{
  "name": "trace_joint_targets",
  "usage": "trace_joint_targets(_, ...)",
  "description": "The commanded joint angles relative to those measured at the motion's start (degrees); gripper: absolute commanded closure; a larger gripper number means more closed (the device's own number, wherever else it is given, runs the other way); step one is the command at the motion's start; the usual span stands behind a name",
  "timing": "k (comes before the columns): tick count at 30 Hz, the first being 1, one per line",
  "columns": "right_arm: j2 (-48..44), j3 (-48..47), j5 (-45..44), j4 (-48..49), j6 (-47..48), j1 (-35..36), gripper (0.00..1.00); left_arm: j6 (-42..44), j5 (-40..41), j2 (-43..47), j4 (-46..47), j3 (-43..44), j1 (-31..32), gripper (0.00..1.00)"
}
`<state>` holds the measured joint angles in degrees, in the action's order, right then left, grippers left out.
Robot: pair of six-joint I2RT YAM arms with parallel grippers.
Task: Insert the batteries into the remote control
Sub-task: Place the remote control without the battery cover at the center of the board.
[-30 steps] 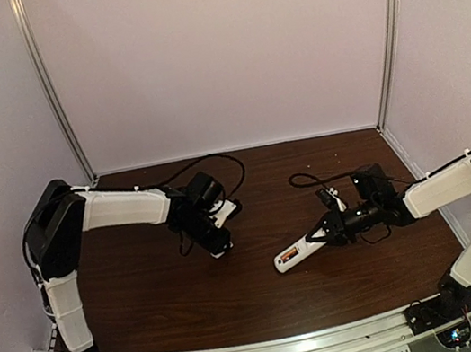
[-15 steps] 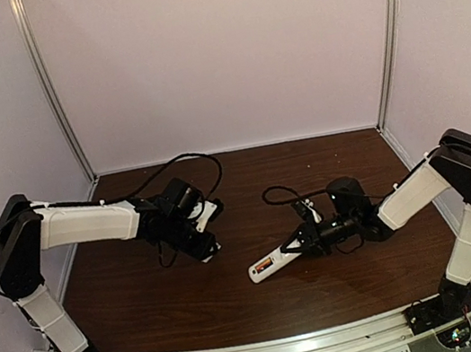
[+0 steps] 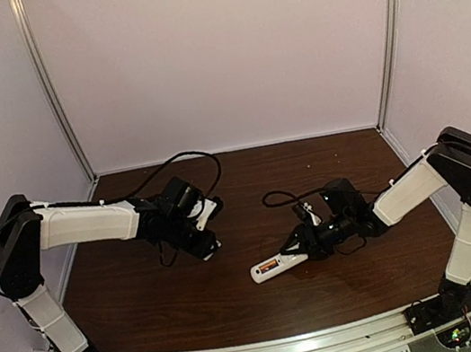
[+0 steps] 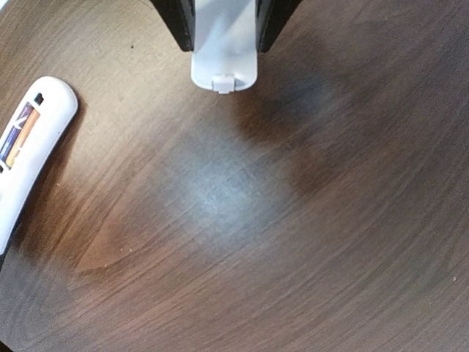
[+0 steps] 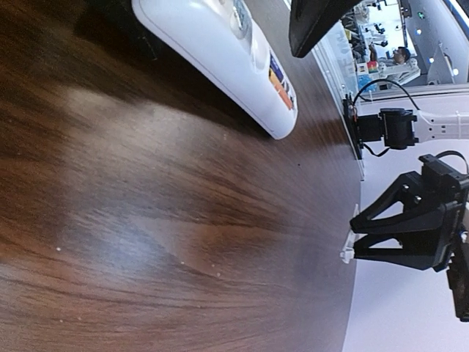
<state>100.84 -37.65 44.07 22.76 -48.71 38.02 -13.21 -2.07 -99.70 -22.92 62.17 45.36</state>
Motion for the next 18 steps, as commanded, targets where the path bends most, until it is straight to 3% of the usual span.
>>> trace_joint_targets(1,-0.52,-2.39,-6.62,-10.44,6.61,-0.21,0.38,-0.37,0.83,1.35,2.84,-0.54,-0.01,0.78)
trace_joint_targets(4,-1.13,-3.79,-10.77,-16.14,9.43,-0.34,0.29,-0.32,0.68,1.38,3.23,-0.63,-0.04,0.78)
trace_joint_targets(8,-2.81,-5.05,-15.96,-21.63,12.41,-0.32,0.02,-0.45,0.90,1.76,3.55,-0.48,-0.10,0.78)
trace_joint_targets(18,-10.75,-5.48,-20.92,-26.52,18.28,-1.47,0.00,-2.49,-2.72,8.23,10.60,-2.55,-0.58,0.80)
